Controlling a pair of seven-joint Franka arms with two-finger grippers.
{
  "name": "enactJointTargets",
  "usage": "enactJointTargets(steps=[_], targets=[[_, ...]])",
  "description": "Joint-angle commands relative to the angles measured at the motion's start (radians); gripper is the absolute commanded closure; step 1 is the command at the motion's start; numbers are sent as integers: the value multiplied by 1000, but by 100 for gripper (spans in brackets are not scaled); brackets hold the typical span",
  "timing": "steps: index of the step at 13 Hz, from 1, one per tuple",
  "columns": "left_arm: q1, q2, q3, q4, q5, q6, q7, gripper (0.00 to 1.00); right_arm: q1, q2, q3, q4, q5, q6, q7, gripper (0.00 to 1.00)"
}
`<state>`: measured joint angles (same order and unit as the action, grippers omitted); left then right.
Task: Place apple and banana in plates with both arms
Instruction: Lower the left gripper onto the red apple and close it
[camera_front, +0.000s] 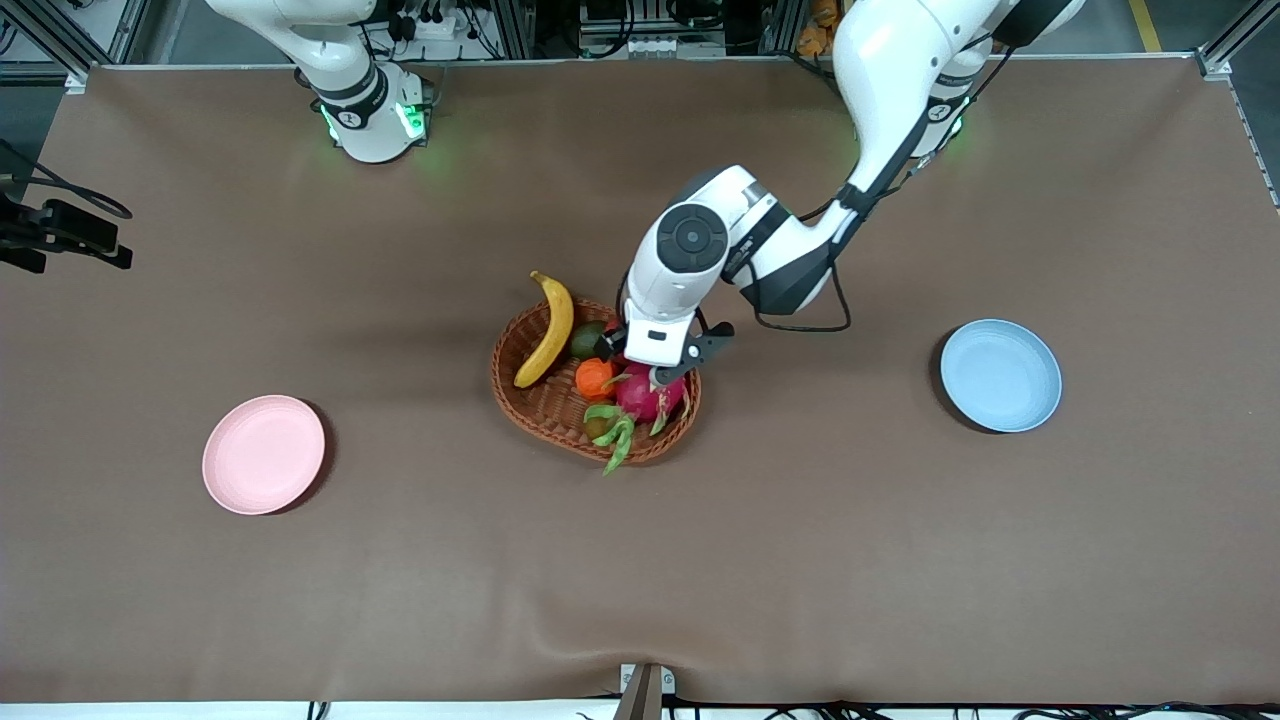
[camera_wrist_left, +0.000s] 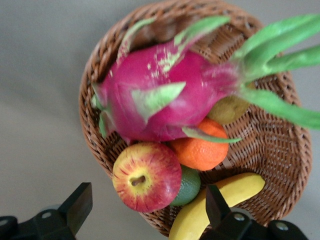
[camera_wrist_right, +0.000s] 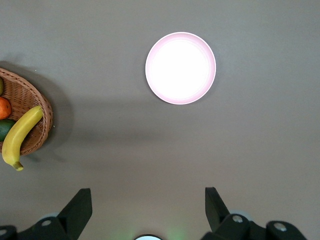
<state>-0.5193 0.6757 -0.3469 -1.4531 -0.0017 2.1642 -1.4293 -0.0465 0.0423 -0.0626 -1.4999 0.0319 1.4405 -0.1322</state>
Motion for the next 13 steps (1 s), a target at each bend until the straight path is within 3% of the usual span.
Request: enactJointTargets(steps=[1,13], targets=[[-30,15,8,23,23,3,-28,0,-18,14,12,26,8,-8,5,0],[-47,58,9,19,48,2,-30,0,-18,19,12,26,10,-8,5,0]])
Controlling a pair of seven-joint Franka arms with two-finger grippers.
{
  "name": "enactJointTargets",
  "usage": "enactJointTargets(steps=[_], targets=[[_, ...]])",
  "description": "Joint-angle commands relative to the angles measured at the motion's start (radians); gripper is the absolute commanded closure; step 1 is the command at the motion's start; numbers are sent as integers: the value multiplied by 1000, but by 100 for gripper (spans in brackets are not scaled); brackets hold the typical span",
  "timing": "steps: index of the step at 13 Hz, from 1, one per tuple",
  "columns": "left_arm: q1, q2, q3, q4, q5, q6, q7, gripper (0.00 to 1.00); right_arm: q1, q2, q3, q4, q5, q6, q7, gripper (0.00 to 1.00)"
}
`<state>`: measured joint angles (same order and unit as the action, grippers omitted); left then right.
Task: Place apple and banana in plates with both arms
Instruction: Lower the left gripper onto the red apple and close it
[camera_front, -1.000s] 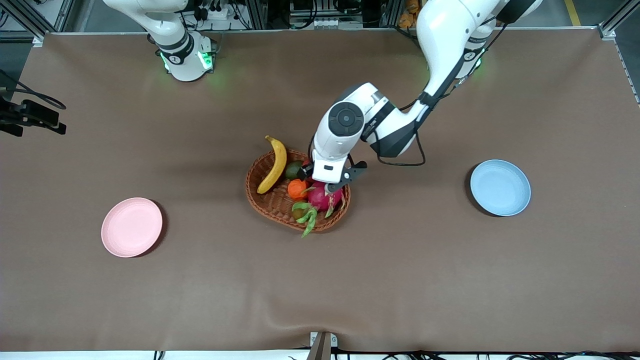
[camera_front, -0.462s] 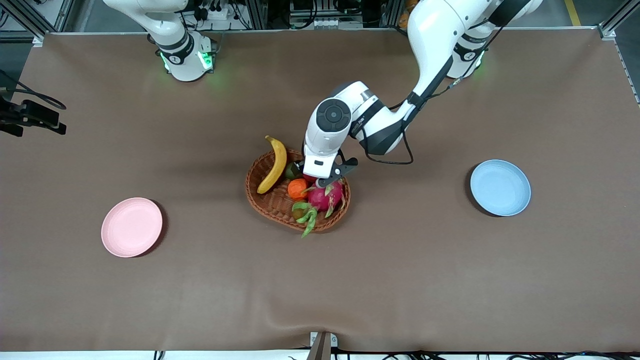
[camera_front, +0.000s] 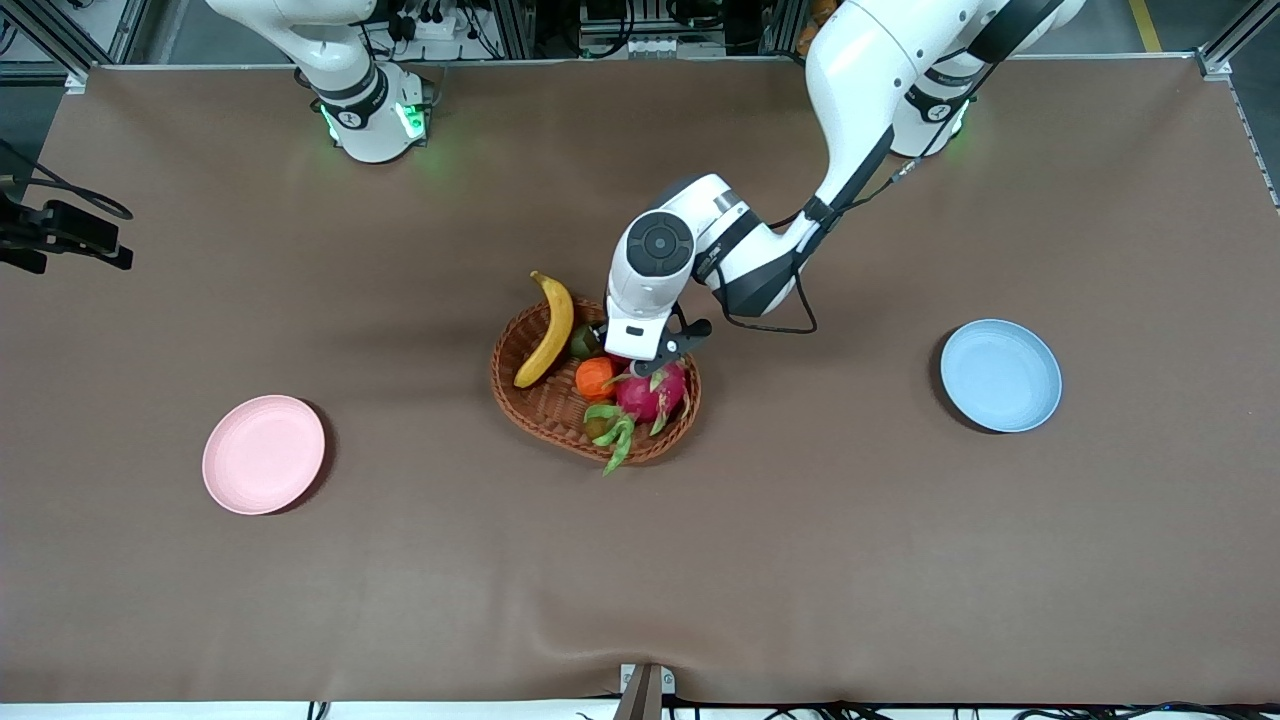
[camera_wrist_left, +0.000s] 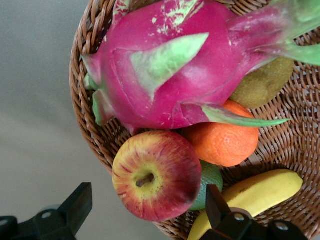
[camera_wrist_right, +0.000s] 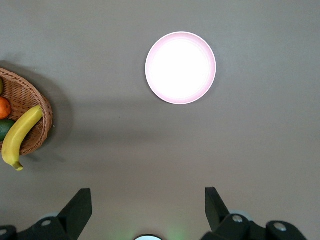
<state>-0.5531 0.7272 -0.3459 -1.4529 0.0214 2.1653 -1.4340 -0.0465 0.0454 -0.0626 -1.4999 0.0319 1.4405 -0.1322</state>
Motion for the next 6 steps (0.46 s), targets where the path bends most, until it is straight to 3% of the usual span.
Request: enactJointTargets(steps=[1,6], targets=[[-11,11,8,20,25,2,-25,0,-18,16,12,26,8,-8,5,0],[-13,29,22,22,23,28,-26,0,-18,16,12,26,10,-8,5,0]])
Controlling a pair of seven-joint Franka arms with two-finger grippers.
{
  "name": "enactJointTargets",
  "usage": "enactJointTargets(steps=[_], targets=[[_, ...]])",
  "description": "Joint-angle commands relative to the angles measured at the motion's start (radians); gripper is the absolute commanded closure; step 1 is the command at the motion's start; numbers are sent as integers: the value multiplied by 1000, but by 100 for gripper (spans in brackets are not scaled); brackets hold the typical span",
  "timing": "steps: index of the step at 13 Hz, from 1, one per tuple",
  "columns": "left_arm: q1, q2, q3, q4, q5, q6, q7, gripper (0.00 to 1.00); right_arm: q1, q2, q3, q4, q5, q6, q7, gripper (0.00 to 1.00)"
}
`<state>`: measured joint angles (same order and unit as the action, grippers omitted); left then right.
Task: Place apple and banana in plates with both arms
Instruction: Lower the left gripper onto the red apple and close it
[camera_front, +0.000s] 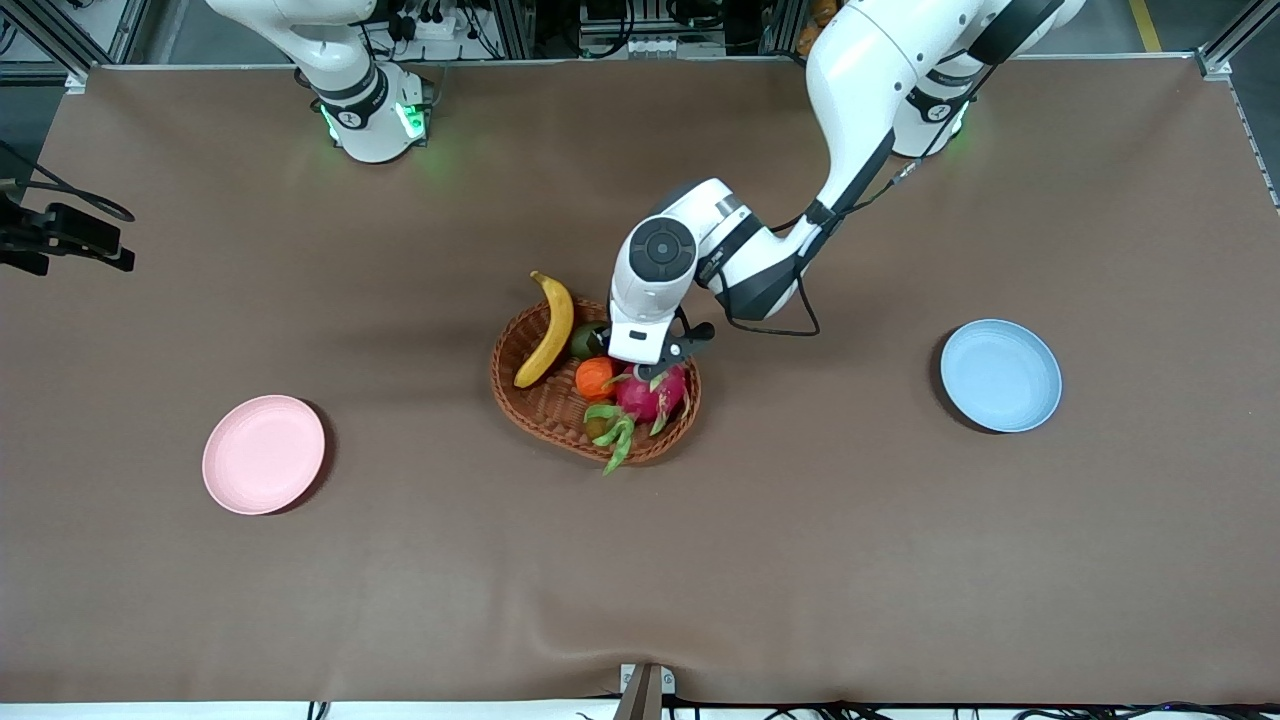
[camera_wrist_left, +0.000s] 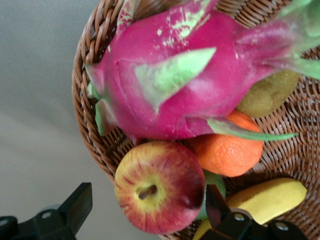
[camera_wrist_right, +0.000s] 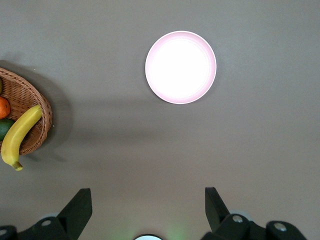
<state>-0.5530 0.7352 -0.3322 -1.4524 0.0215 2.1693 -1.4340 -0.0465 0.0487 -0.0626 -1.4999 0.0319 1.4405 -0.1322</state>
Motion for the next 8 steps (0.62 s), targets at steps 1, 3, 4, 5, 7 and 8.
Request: enactJointTargets(steps=[1,3,4,5,7,8], targets=[[-19,23,10,21,23,27,-26,0,-18,13,12,26,10,-8,5,0],[-21,29,13,24,21,29,-26,0,-18,13,12,26,10,-8,5,0],[-21,33,15,24,21,32,-26,0,-18,13,12,26,10,-8,5,0],[-21,39,15,24,21,43,-28,0,-18,13,12,26,8,-8,5,0],[-33,43,16,23,21,43,-28,0,-18,13,12,26,8,-6,5,0],[-33,43,16,23,21,43,-28,0,-18,13,12,26,8,-8,5,0]])
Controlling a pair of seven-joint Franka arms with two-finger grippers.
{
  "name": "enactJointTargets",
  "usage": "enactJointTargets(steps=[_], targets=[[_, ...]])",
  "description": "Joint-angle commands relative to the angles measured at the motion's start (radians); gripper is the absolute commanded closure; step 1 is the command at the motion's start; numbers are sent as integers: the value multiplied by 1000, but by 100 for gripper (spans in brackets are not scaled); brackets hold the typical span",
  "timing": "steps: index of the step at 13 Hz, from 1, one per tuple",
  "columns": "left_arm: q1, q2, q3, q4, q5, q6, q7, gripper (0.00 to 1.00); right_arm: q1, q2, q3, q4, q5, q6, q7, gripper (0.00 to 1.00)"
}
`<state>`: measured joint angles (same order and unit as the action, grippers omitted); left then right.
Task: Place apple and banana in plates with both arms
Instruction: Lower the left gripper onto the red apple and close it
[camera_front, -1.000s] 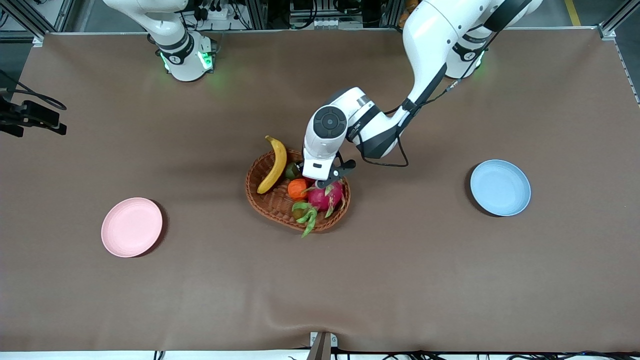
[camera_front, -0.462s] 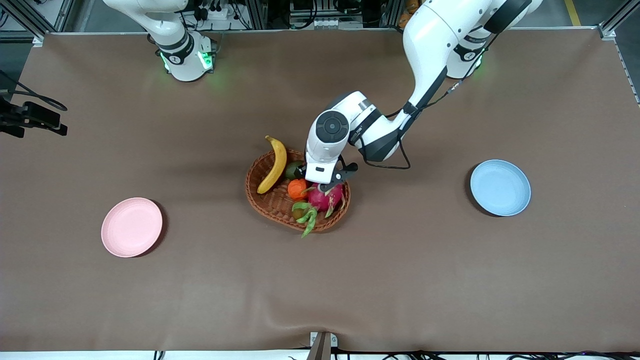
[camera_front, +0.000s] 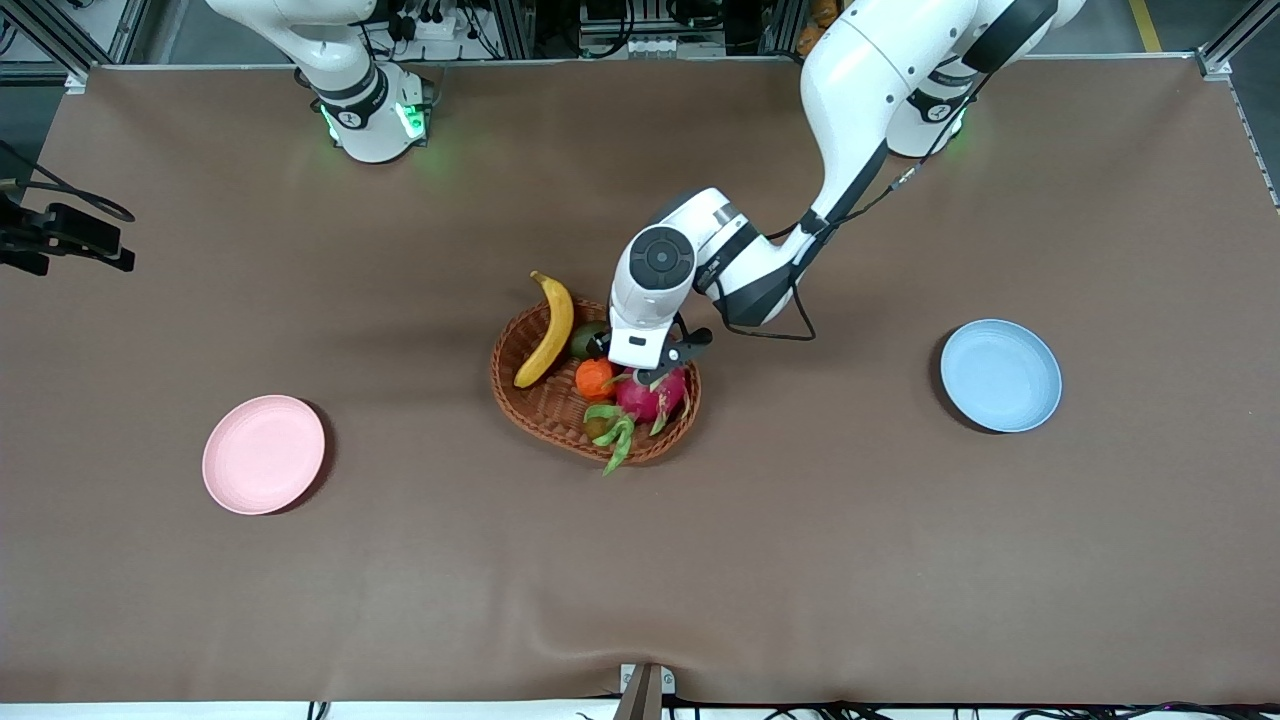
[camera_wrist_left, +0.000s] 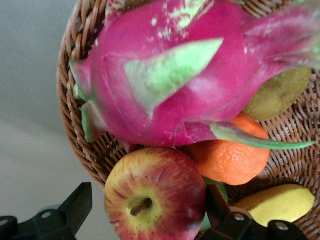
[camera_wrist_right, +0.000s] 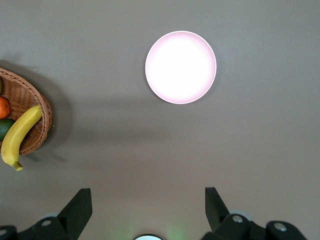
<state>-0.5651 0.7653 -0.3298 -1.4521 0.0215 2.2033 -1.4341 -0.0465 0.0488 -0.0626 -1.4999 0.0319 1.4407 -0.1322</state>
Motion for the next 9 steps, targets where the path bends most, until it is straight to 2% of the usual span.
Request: enactJointTargets(steps=[1,4,5,6,9], targets=[[-22,11,14,22,21,9,-28,6,-18,13,12,26,8,-8,5,0],[-27,11,14,22,17,9,-28,66,-18,13,12,26,8,-8,5,0],[-26,6,14,22,18,9,-26,89,-18,13,12,26,8,-8,5,0],[-22,-1,14,22,17,7,-28,100,-18,13,12,24,10,-8,5,0],[-4,-52,14,27,8,-22,-28,100,-18,13,12,26,10,-8,5,0]])
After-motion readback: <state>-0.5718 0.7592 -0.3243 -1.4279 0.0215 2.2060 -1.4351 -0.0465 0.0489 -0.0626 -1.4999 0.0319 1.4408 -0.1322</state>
